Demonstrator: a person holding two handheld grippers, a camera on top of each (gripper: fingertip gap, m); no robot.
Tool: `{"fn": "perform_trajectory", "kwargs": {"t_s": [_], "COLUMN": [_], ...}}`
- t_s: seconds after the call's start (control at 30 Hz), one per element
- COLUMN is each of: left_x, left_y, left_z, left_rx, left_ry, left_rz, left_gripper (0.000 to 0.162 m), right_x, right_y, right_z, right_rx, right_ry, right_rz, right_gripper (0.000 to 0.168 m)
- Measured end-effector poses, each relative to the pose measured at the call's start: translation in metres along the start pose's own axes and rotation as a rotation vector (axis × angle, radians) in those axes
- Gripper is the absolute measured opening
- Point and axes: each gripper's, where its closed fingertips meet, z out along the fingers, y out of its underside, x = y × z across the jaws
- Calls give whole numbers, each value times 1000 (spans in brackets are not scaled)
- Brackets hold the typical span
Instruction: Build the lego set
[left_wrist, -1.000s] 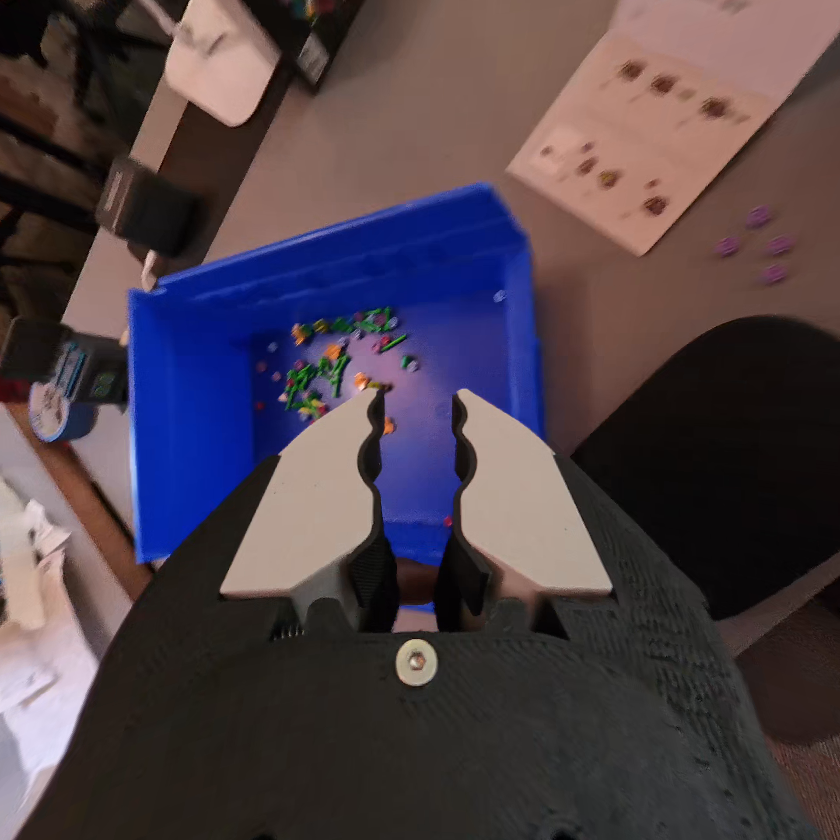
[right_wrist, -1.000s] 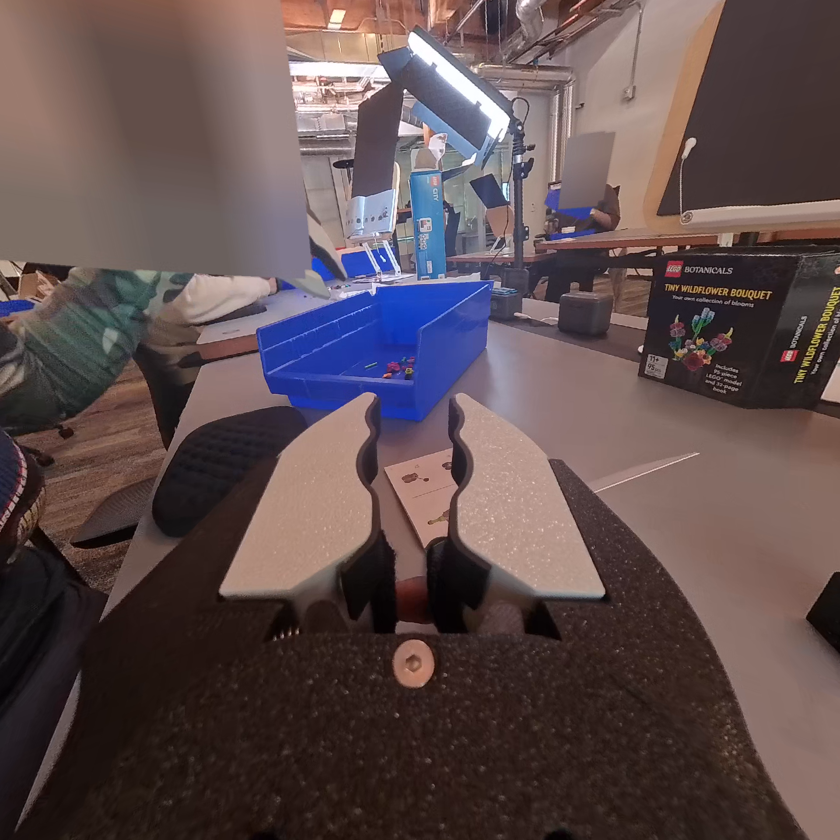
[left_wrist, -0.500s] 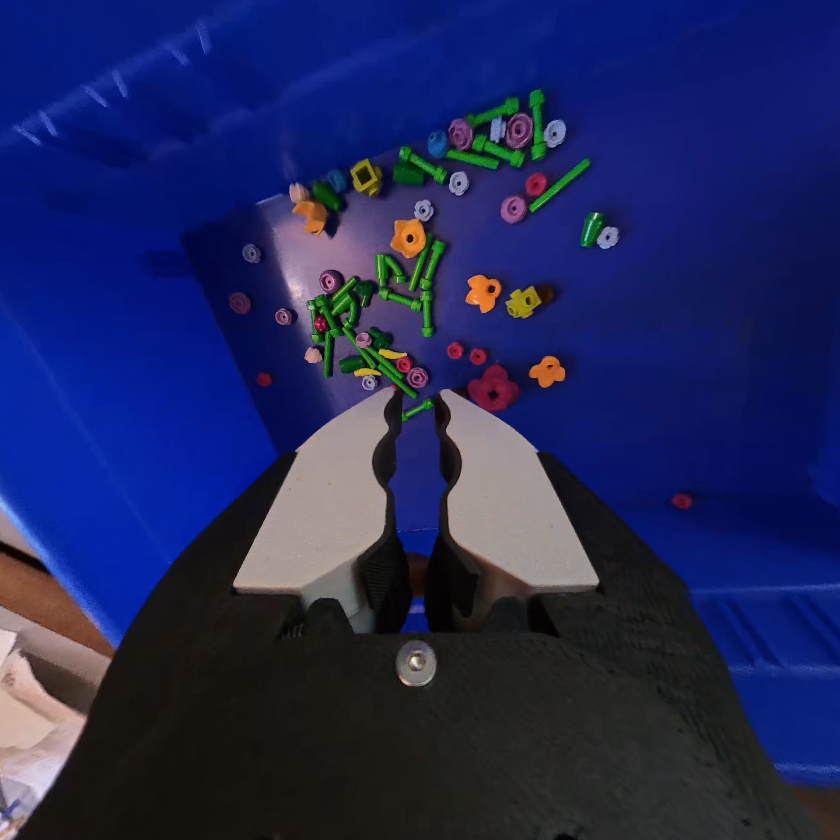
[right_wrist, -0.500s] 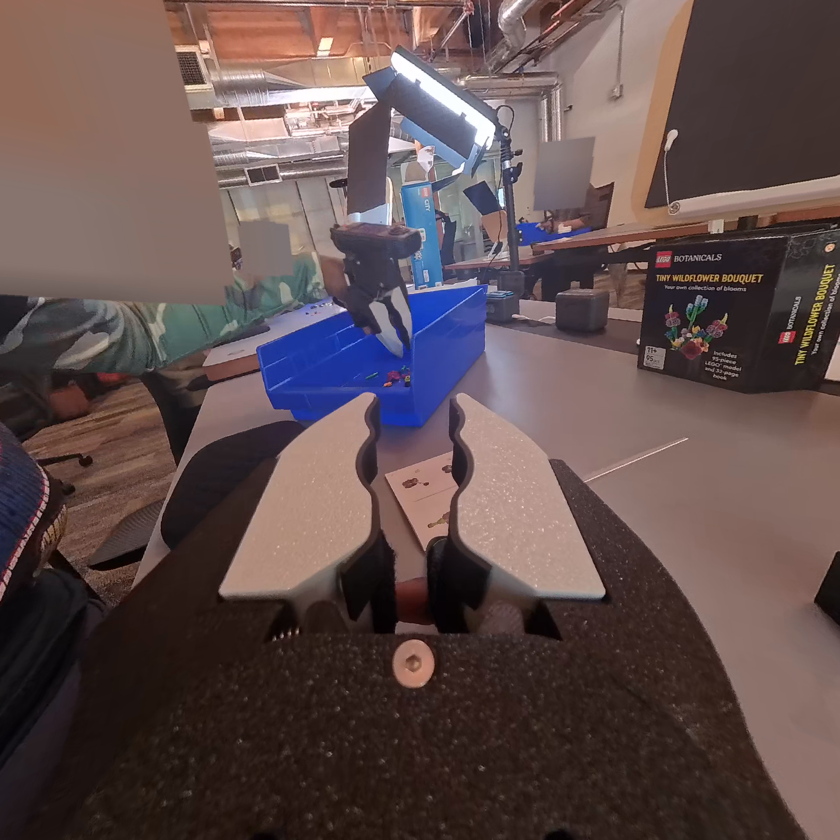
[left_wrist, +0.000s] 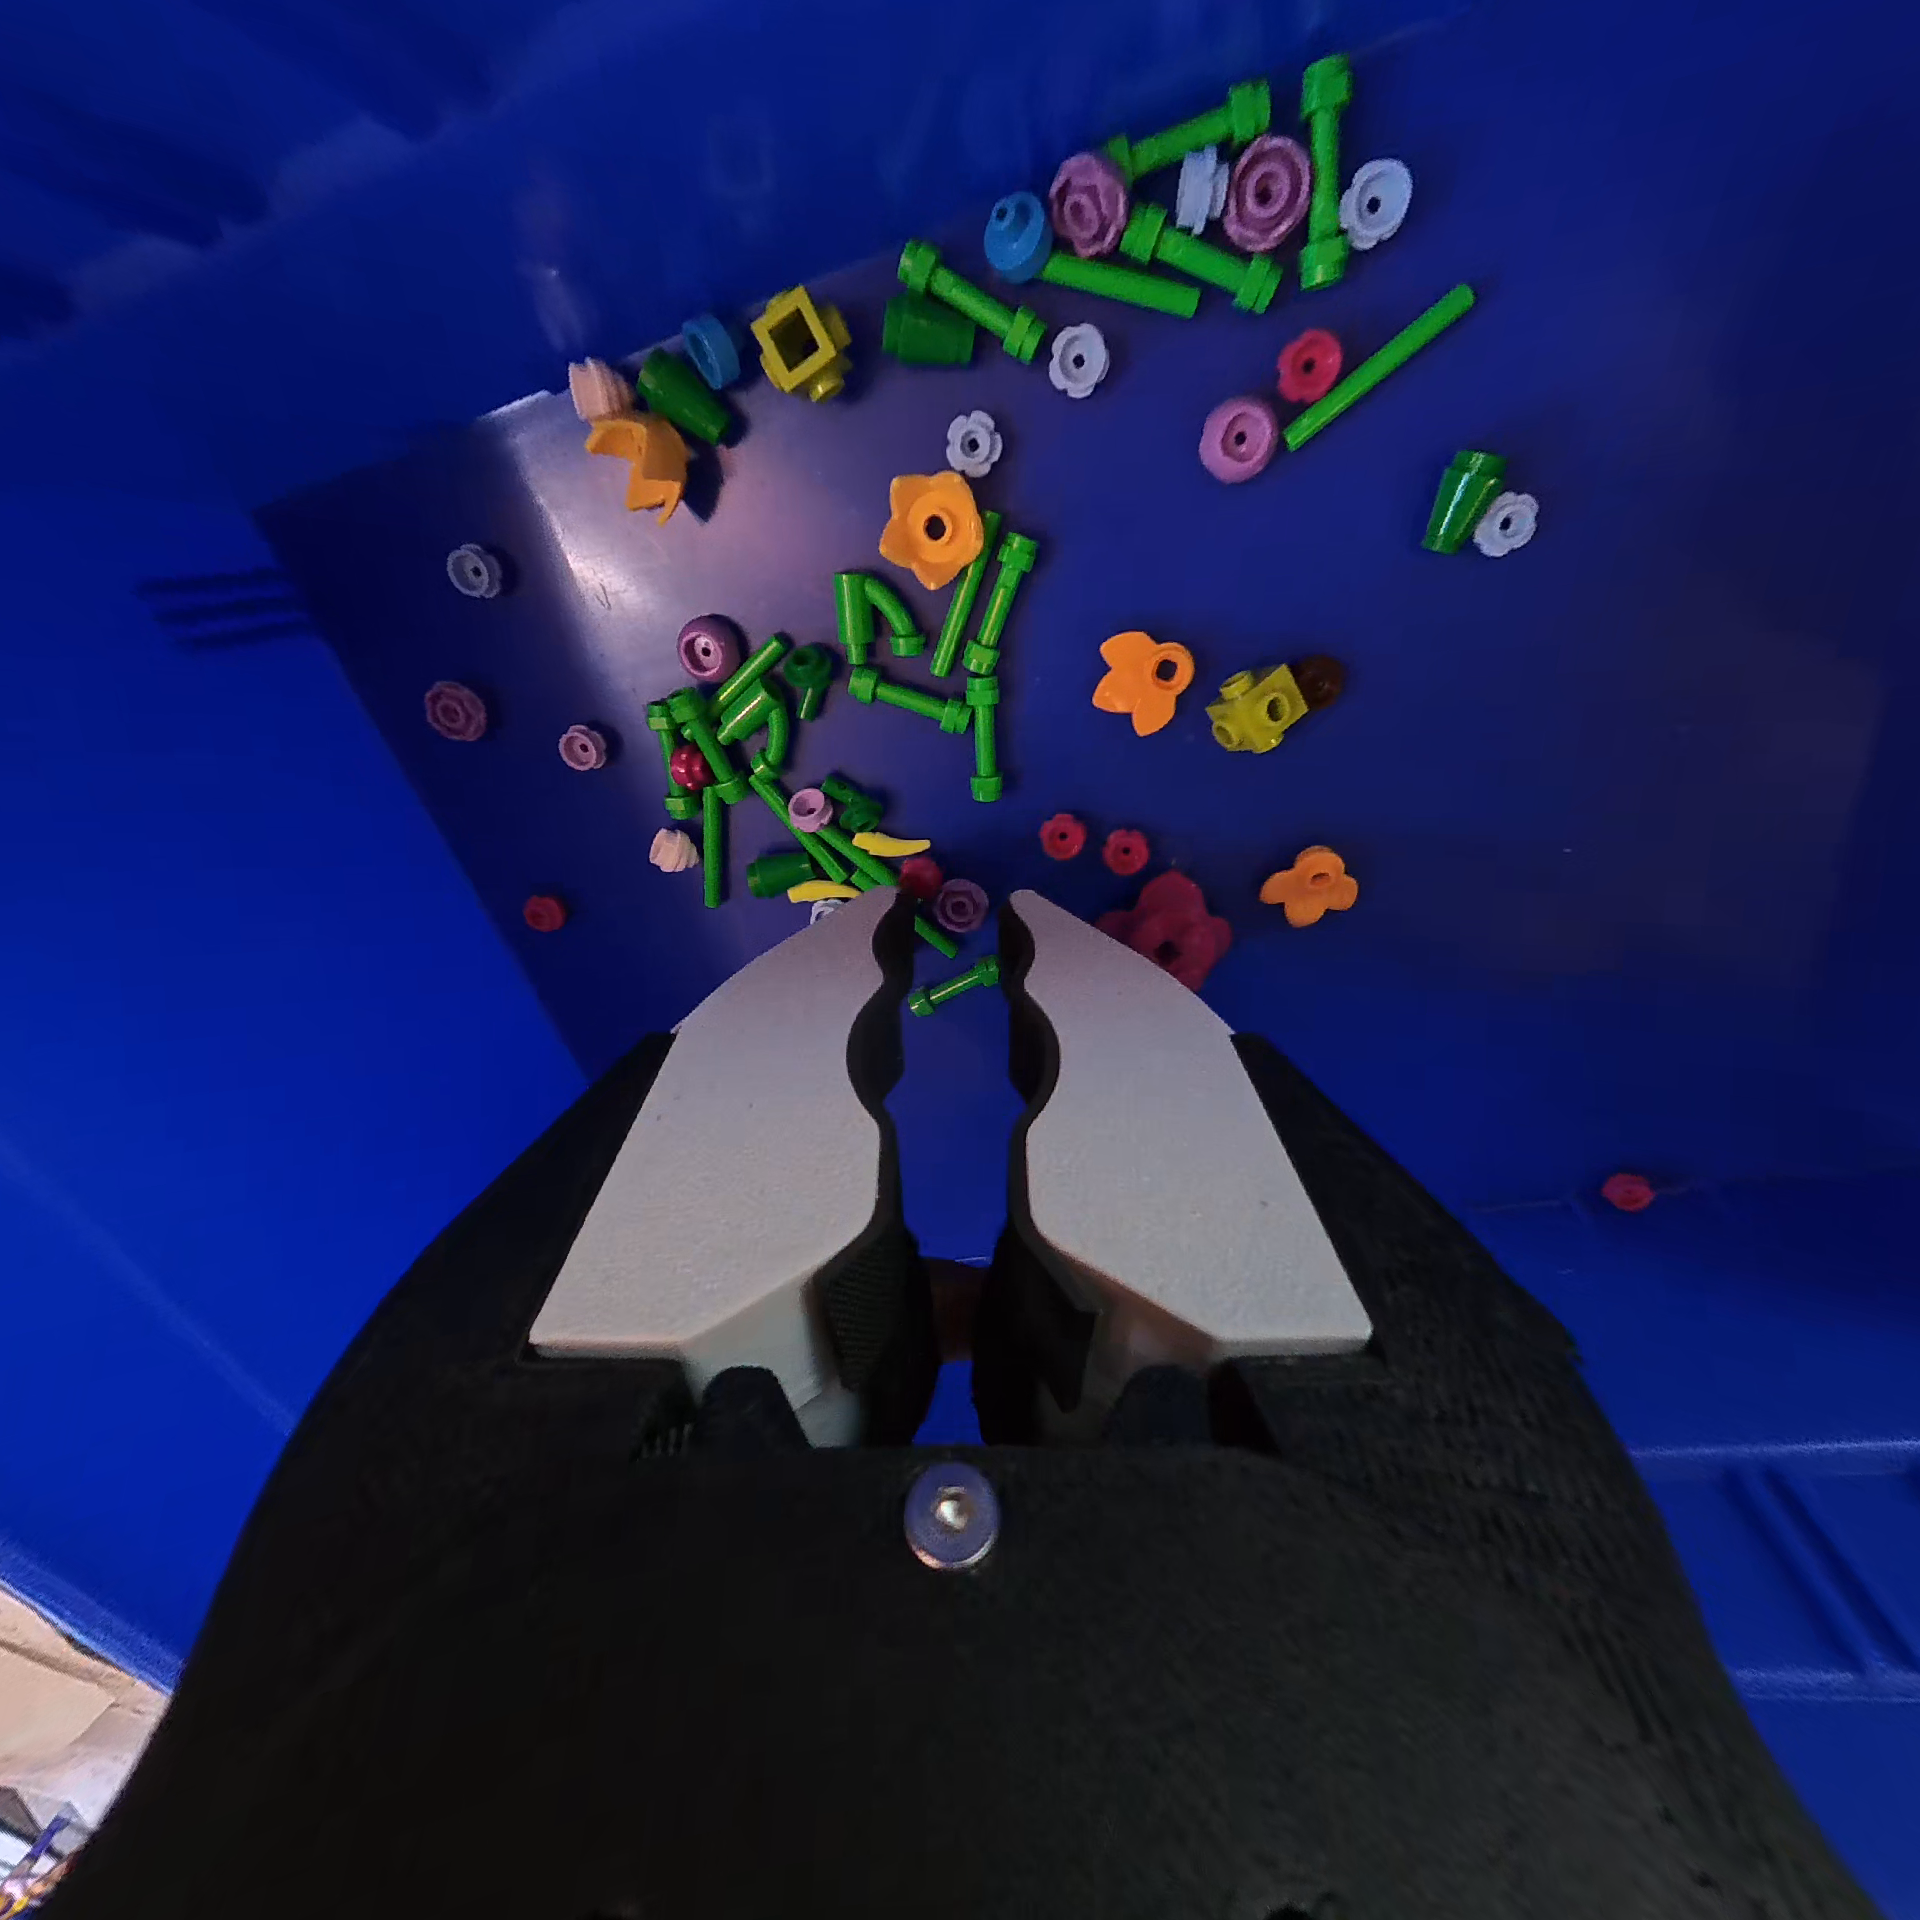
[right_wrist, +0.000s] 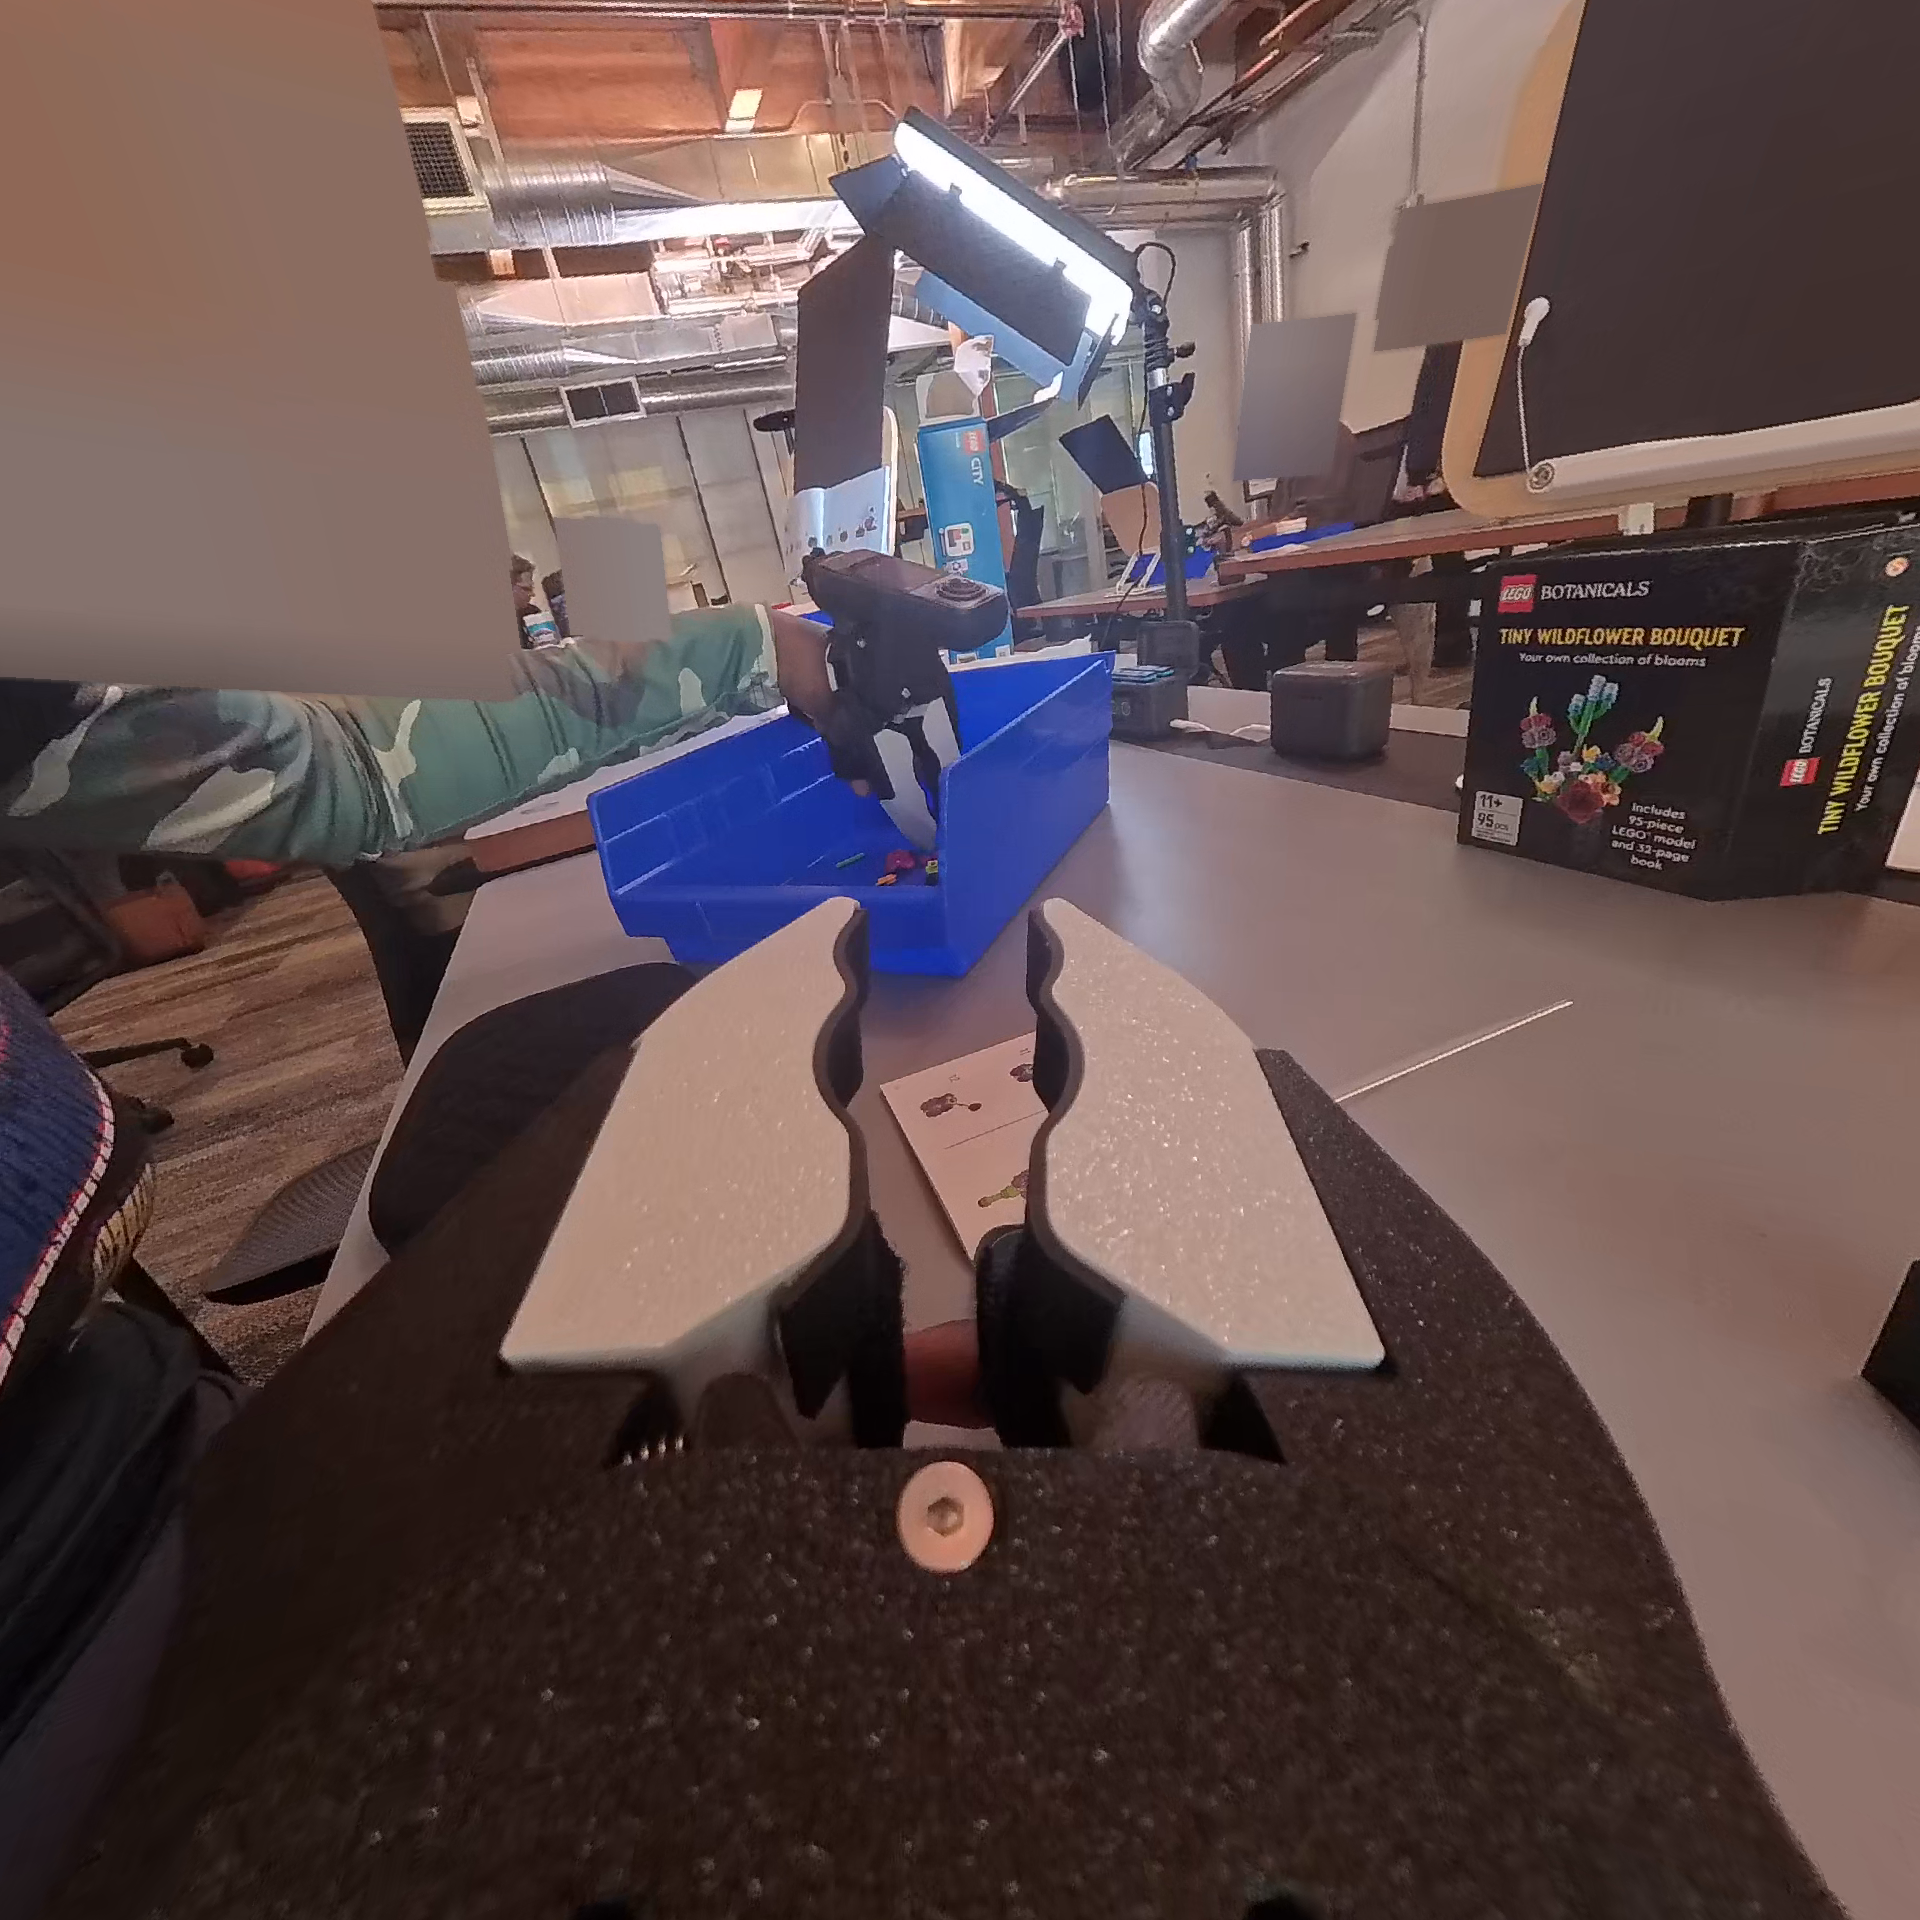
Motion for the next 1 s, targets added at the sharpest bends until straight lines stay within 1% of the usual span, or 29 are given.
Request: {"fn": "perform_trajectory", "kwargs": {"t_s": [0.27,0.37,0.57,0.67,0.73,0.8,0.87,0.93,1.0], "left_x": [-1,0,2,1,1,8,26,57,96], "left_y": [0,-3,3,2,-3,-14,-36,-65,-95], "left_z": [1,1,0,-6,-17,-34,-58,-80,-93], "left_rx": [-6,15,-28,-17,14,58,124,199,255], "left_ry": [-13,4,-4,-30,-53,-83,-110,-131,-140], "left_rz": [-3,-26,-6,-2,-9,1,50,114,193], "left_gripper": [15,11,10,10,10,10,10,10,10], "right_x": [0,0,0,0,0,0,0,0,-1], "right_y": [1,0,0,0,0,1,1,1,1], "right_z": [1,0,0,0,0,1,1,1,1], "right_rx": [-5,-2,-3,-3,-3,-5,-6,-7,-8], "right_ry": [-1,1,1,0,0,-2,-3,-4,-4], "right_rz": [-3,0,-2,-2,-4,-2,-1,-2,-6], "right_gripper": [29,29,29,29,29,29,29,29,29]}}
